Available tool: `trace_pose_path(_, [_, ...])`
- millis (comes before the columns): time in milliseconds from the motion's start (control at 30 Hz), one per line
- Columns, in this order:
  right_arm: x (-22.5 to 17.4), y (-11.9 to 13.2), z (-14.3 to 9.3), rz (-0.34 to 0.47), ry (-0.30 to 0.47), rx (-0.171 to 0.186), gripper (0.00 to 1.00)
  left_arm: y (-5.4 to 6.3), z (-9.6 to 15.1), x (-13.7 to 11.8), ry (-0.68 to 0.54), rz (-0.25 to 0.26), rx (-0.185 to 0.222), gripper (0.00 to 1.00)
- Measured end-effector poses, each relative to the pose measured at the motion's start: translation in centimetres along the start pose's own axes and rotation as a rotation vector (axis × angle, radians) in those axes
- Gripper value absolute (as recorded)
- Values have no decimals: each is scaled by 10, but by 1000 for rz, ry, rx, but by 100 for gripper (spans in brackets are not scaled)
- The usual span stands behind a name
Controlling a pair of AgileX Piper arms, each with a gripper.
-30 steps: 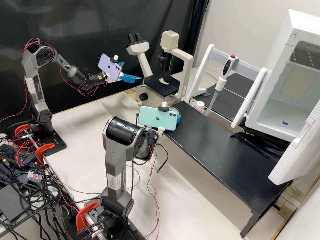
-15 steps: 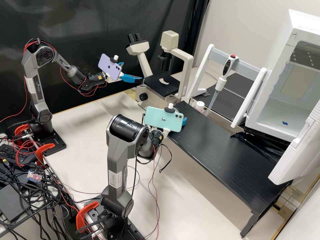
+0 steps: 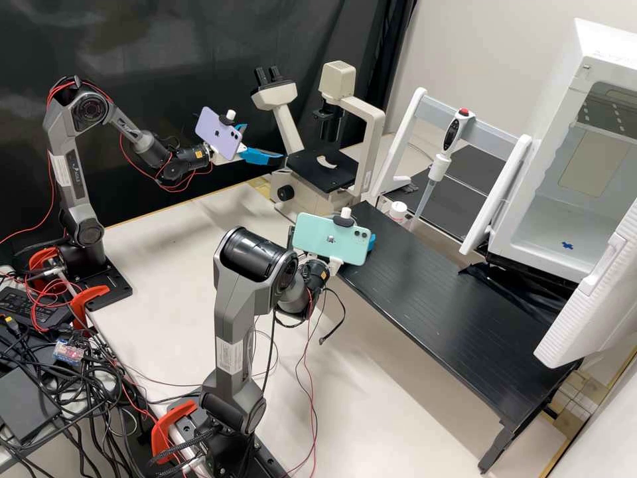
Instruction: Move the petri dish to the incubator
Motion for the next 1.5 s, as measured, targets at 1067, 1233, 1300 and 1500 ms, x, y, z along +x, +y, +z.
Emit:
trace_pose_path(1067, [-1,4,5,-1,-2,17,0,0,0,0,0,0,0,100])
trace_pose_path(1233, [-1,5,6,0,-5,20,0,0,0,0,0,0,0,100])
trace_pose_path(1300, [-2,8,6,1,-3,24,0,0,0,0,0,0,0,100])
trace_pose_path(1500, [-9,29,15,63,-55,33,0,0,0,0,0,0,0,100])
